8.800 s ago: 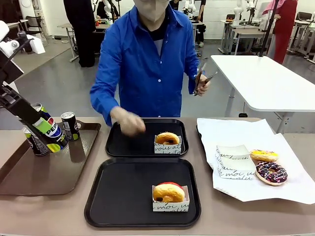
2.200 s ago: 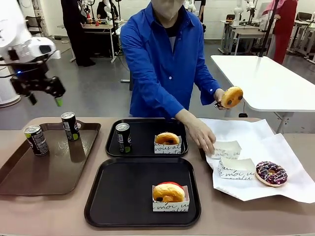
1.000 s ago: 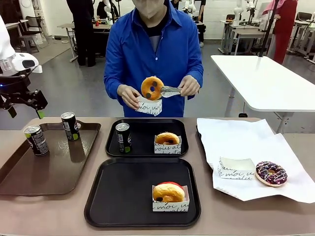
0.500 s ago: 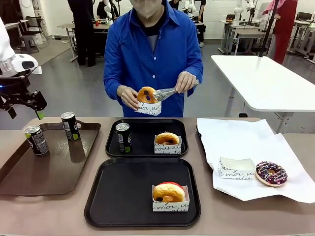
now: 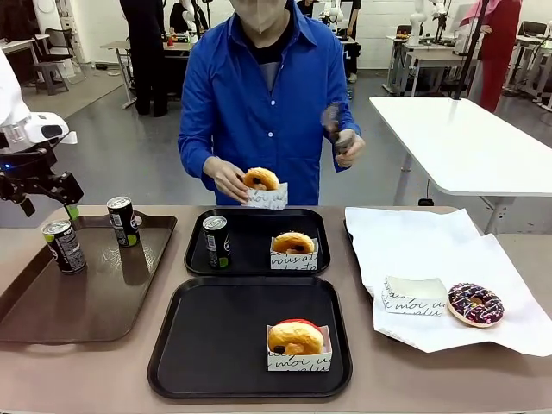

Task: Set up donuts and drinks on trays.
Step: Pick up one Pepsi coke from the Handle tray and place it on the Flat Tray without a Pepsi coke.

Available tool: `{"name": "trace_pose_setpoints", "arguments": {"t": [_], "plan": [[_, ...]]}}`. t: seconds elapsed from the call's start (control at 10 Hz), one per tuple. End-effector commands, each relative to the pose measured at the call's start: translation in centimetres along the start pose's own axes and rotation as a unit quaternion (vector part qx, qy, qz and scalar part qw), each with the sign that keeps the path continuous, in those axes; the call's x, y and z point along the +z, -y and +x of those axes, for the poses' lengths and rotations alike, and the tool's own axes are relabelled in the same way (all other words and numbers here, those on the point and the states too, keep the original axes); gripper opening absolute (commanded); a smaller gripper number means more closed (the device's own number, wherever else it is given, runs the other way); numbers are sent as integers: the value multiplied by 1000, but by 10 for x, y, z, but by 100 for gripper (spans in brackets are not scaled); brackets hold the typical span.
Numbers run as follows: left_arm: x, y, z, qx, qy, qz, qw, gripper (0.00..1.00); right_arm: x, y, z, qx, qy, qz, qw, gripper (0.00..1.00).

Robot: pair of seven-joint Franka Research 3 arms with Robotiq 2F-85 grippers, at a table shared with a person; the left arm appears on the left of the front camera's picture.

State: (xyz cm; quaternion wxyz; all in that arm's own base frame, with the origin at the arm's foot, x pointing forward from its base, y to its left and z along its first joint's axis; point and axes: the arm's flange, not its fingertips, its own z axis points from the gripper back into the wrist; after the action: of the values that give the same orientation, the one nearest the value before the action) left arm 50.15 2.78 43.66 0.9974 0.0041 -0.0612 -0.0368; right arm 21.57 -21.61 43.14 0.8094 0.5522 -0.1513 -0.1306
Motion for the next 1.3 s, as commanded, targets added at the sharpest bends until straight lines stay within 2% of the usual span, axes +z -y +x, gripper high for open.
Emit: {"name": "trace_pose_setpoints", "arguments": {"t": [0.0, 0.5, 1.2], "plan": [[-8, 3, -2, -15, 6, -7, 1000, 100, 1, 0, -1, 3, 0, 9, 1000, 100], [-23, -2, -14, -12, 0, -13, 1000, 100, 1, 0, -1, 3, 0, 9, 1000, 100], [-55, 11, -17, -36, -25, -8, 999, 100, 1, 0, -1, 3, 0, 9, 1000, 100]]}}
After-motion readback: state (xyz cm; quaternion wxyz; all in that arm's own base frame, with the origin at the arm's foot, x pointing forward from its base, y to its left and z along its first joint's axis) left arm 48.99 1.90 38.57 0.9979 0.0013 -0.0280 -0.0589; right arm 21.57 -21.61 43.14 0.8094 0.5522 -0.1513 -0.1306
